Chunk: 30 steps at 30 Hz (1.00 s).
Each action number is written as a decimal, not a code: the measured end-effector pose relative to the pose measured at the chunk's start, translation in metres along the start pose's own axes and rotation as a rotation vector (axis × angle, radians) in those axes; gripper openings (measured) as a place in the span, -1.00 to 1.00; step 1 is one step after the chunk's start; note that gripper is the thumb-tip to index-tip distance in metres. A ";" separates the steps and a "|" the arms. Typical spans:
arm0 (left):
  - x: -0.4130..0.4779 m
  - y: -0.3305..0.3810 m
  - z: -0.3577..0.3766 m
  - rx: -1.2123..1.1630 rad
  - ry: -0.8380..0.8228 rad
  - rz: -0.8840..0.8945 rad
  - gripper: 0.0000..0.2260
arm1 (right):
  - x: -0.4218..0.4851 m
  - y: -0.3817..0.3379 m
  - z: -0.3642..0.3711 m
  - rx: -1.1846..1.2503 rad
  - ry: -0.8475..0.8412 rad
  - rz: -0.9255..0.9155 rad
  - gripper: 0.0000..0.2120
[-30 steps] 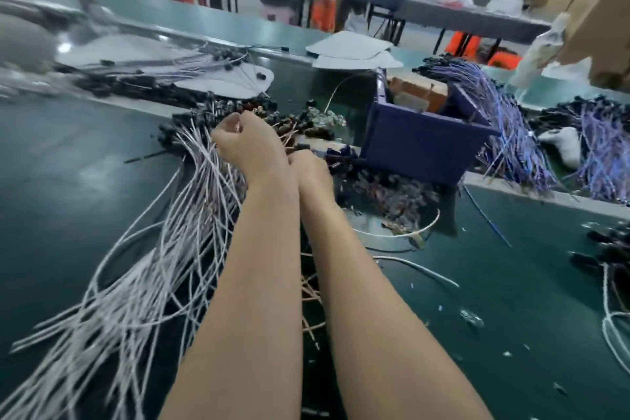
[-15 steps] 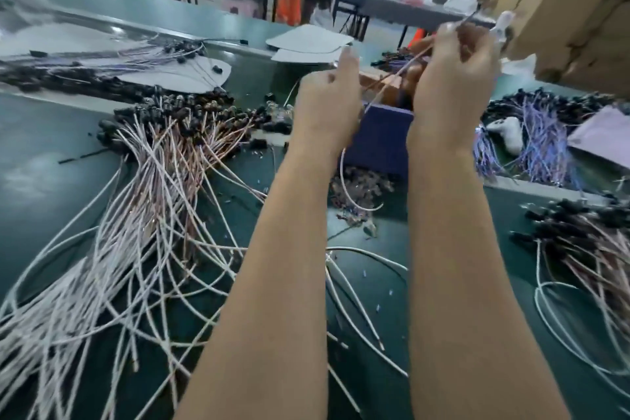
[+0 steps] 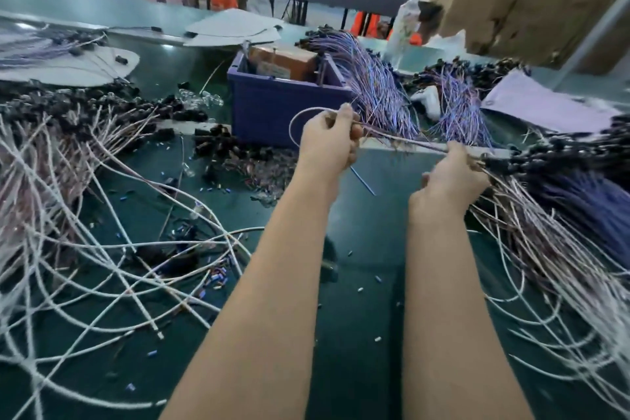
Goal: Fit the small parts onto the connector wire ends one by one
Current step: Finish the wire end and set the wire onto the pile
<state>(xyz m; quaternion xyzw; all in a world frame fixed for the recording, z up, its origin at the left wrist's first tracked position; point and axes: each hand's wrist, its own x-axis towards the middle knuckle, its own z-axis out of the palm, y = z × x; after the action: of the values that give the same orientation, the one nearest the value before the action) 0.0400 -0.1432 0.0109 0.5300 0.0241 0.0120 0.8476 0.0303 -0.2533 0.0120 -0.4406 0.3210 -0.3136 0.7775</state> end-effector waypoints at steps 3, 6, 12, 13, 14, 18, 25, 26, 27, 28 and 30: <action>0.005 -0.007 -0.008 0.292 0.082 0.133 -0.72 | 0.009 0.000 -0.004 0.030 0.106 -0.098 -0.71; 0.007 -0.008 -0.017 0.474 0.143 0.263 -0.74 | 0.006 -0.001 0.001 0.002 0.106 -0.314 -0.52; 0.002 0.007 -0.018 0.537 0.136 0.435 -0.75 | -0.021 -0.001 0.014 -0.881 -0.053 -0.927 -0.60; 0.001 0.010 -0.018 0.506 0.131 0.444 -0.76 | -0.027 -0.001 0.018 -0.977 -0.105 -0.947 -0.62; 0.000 0.013 -0.018 0.485 0.131 0.449 -0.76 | -0.029 -0.001 0.021 -1.050 -0.147 -0.925 -0.63; 0.000 0.027 -0.025 0.520 0.189 0.468 -0.79 | -0.020 -0.007 0.021 -1.212 -0.211 -0.613 -0.59; 0.001 0.038 -0.029 0.805 0.154 0.431 -0.79 | -0.023 0.005 0.024 -1.119 -0.284 -0.742 -0.66; 0.001 0.038 -0.029 0.783 0.132 0.413 -0.78 | -0.027 0.007 0.029 -1.003 -0.436 -0.763 -0.67; 0.001 0.037 -0.029 0.753 0.122 0.404 -0.76 | -0.034 0.010 0.035 -0.885 -0.634 -0.688 -0.62; 0.002 0.038 -0.030 0.754 0.134 0.414 -0.73 | -0.041 0.013 0.039 -0.812 -0.808 -0.572 -0.55; 0.004 0.039 -0.036 0.862 0.198 0.434 -0.68 | -0.049 0.020 0.047 -0.742 -0.984 -0.421 -0.49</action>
<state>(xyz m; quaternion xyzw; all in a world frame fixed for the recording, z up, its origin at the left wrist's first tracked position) 0.0422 -0.0939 0.0307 0.8216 -0.0035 0.2277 0.5226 0.0410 -0.1845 0.0246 -0.8253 -0.0788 -0.0890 0.5520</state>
